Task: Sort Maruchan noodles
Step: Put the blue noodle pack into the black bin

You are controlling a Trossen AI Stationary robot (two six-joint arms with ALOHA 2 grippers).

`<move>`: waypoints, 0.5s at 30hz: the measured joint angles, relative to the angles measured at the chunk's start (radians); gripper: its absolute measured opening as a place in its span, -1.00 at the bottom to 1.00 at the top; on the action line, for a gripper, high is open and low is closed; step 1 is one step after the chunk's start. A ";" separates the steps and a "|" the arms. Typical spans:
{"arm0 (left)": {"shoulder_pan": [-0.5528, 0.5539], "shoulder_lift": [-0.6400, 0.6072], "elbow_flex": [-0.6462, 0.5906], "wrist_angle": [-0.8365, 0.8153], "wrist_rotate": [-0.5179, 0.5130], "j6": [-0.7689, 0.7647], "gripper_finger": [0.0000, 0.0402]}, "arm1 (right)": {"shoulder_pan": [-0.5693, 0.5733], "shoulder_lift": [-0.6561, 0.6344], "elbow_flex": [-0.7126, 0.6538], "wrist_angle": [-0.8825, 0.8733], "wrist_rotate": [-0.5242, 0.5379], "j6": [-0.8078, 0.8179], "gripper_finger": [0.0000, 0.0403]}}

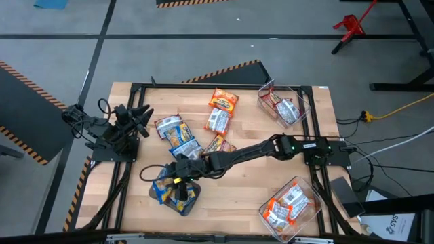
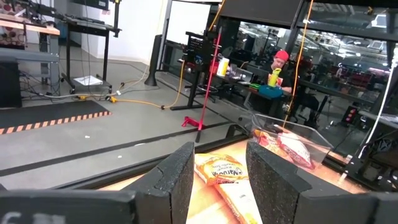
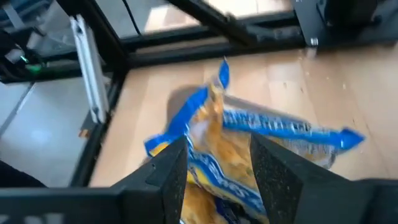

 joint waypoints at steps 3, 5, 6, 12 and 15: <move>0.000 0.000 0.000 0.000 0.000 0.000 -0.30 | -0.001 -0.001 -0.041 0.040 0.004 -0.002 -0.23; 0.000 0.000 0.000 0.000 -0.001 0.000 -0.30 | -0.001 -0.001 -0.071 0.051 0.012 -0.002 -0.23; 0.000 0.000 0.000 0.000 -0.003 0.000 -0.30 | -0.003 0.000 -0.084 0.055 0.014 -0.002 -0.23; 0.000 0.000 0.000 -0.001 -0.004 0.000 -0.30 | -0.011 0.000 -0.125 0.061 0.013 -0.002 -0.23; 0.000 0.000 0.000 -0.001 -0.004 0.000 -0.30 | -0.019 -0.003 -0.112 0.051 0.005 -0.001 -0.23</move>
